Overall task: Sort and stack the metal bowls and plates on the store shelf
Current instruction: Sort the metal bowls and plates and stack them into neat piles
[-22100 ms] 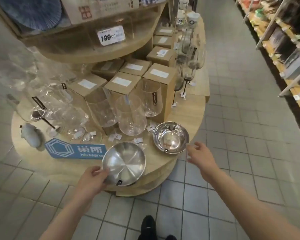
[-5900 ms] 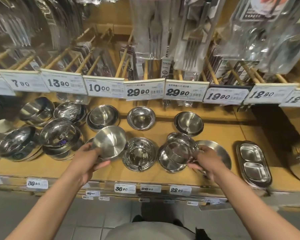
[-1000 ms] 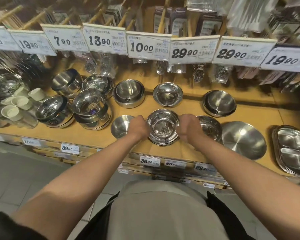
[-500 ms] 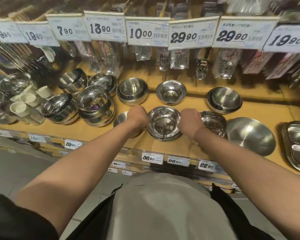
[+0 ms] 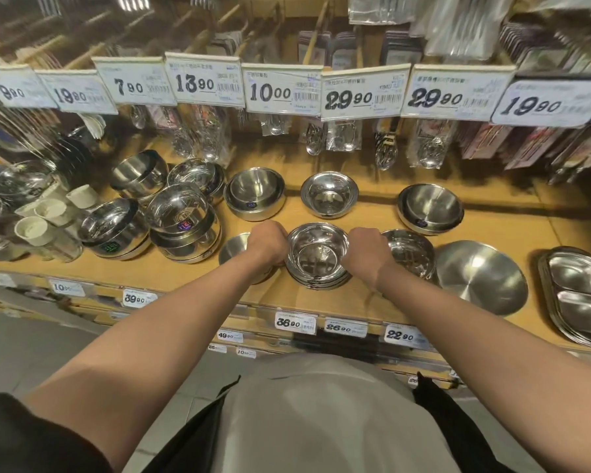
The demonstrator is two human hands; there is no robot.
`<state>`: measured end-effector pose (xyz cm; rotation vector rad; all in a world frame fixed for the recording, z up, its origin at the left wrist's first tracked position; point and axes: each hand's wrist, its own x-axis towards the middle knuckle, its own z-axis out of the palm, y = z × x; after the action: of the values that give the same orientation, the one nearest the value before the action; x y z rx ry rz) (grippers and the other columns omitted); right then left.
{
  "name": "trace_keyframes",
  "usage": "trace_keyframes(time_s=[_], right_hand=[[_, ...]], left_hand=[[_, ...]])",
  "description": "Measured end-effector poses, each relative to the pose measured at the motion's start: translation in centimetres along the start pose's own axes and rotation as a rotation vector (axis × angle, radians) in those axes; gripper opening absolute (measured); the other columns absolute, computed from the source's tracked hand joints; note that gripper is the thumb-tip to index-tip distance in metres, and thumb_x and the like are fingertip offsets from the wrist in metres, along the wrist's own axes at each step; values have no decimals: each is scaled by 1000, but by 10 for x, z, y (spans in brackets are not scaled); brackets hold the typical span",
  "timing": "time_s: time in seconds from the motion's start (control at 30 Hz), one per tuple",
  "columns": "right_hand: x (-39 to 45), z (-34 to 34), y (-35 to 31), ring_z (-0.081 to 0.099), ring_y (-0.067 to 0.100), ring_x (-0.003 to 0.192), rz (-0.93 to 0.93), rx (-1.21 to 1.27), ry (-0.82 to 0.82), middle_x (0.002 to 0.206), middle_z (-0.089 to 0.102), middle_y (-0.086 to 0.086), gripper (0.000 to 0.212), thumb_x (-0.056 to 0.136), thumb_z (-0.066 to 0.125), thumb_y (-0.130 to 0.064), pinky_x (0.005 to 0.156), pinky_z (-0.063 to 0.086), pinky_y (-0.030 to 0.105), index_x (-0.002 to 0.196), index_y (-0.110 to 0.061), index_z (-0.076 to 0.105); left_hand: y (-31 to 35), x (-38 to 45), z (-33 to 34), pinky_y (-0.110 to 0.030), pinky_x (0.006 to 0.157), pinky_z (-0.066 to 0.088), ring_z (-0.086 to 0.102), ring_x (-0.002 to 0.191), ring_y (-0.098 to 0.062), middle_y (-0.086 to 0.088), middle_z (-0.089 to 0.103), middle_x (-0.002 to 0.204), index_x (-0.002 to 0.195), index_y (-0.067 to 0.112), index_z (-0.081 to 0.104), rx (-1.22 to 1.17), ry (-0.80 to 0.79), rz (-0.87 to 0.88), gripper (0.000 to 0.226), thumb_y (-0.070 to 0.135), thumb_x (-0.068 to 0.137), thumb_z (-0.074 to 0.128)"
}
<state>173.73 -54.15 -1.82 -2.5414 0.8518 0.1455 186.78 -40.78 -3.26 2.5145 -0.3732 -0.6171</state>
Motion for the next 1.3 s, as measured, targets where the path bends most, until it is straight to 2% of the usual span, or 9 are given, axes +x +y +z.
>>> trace_keyframes(time_s=[0.2,0.37,0.53,0.7,0.87,1.1,1.17,1.27,1.3], right_hand=[[0,-3,-8,42,10,58,7,27,-20,68,47,1,33,90,62,-2,45,29,21,65,-12,43],[2,-6,-13,57,23,79,29,59,-11,77,56,3,15,91,55,3,48,35,20,81,-8,58],[-3,-30,23,65,33,102,89,127,129,108,72,12,25,88,64,-13,78,50,34,109,-1,72],[-14,-50,84,65,34,98,261,136,228,98,73,15,31,84,68,-17,70,39,29,113,-6,71],[-20,-48,104,64,36,96,280,147,258,105,72,20,31,84,72,-19,77,52,39,109,0,68],[-28,-48,122,68,32,100,311,254,115,110,74,15,26,91,69,-22,81,51,32,110,-5,74],[-29,-49,124,72,29,91,302,373,82,106,74,14,17,90,69,-14,83,59,37,104,-5,74],[-31,-48,125,69,10,61,351,492,77,89,70,8,5,88,70,-6,61,57,22,88,-10,68],[-31,-46,126,70,11,66,366,482,69,88,70,6,6,87,70,-7,68,57,26,91,-10,67]], left_hand=[[2,2,-2,-41,80,62,71,90,-30,-13,74,98,96,4,76,60,49,45,11,10,88,70],[2,8,-3,-42,80,62,71,91,-31,-14,74,97,92,5,75,48,-2,42,7,4,85,72],[0,8,-2,-34,77,57,67,93,-25,-11,74,105,102,8,76,136,19,95,18,17,86,74],[17,-4,-4,-35,84,55,67,103,-29,-13,71,117,122,6,68,219,170,299,32,18,93,65],[64,-32,25,-25,76,45,60,86,-17,-9,74,108,118,9,70,87,-6,454,27,20,95,60],[98,-50,59,-40,92,53,62,111,-33,-17,68,120,120,-1,64,197,-173,370,36,25,97,58],[101,-53,62,-39,89,54,63,109,-32,-16,68,118,120,0,64,229,-179,346,33,21,94,62],[105,-60,64,-41,87,55,63,105,-31,-16,68,116,122,0,61,216,-132,329,35,15,90,64],[106,-63,64,-40,85,54,62,105,-32,-17,68,116,122,-1,60,194,-96,330,35,12,90,63]])
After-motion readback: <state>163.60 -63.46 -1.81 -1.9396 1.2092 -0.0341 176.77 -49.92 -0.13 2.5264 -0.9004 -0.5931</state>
